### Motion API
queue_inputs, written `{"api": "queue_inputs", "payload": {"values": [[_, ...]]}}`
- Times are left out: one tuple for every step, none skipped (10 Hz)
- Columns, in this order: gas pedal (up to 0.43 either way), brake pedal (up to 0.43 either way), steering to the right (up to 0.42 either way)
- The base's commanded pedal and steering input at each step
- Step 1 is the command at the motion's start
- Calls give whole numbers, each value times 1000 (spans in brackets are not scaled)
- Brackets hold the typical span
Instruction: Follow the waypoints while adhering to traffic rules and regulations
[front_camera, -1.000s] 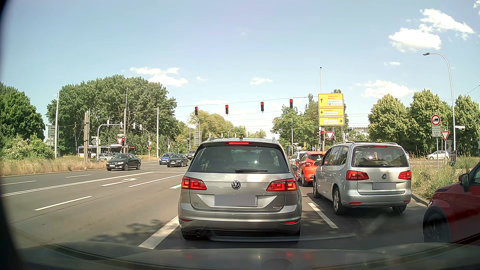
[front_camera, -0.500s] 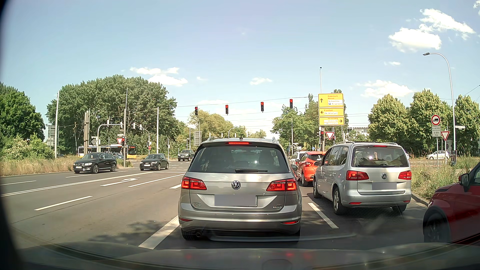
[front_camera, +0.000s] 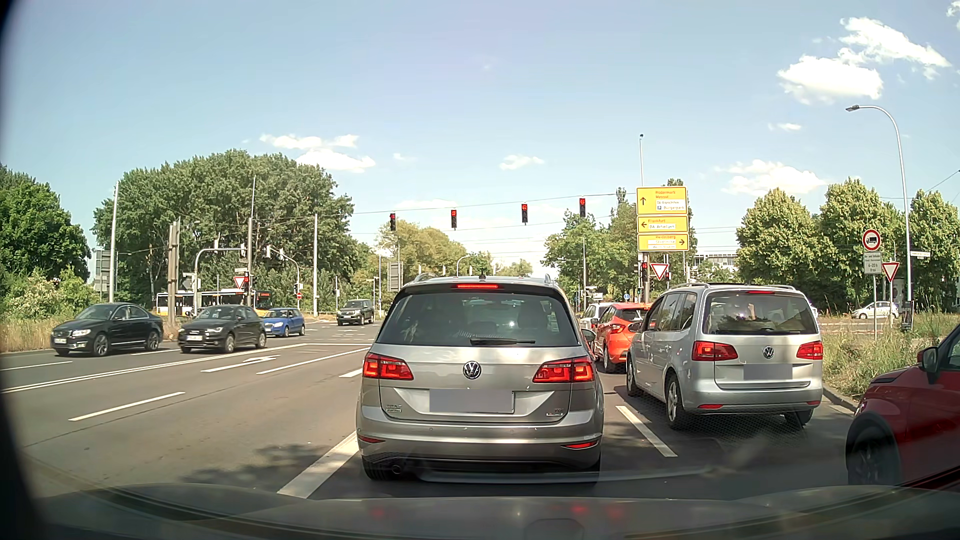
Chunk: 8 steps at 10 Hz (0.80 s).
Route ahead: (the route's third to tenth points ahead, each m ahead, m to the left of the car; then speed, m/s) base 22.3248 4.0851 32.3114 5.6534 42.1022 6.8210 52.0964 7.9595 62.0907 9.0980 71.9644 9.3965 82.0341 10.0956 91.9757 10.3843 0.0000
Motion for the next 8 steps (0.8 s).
{"api": "queue_inputs", "payload": {"values": [[0,366,3],[0,366,3],[0,366,3],[0,366,3],[0,366,3],[0,366,3],[0,366,3],[0,366,3]]}}
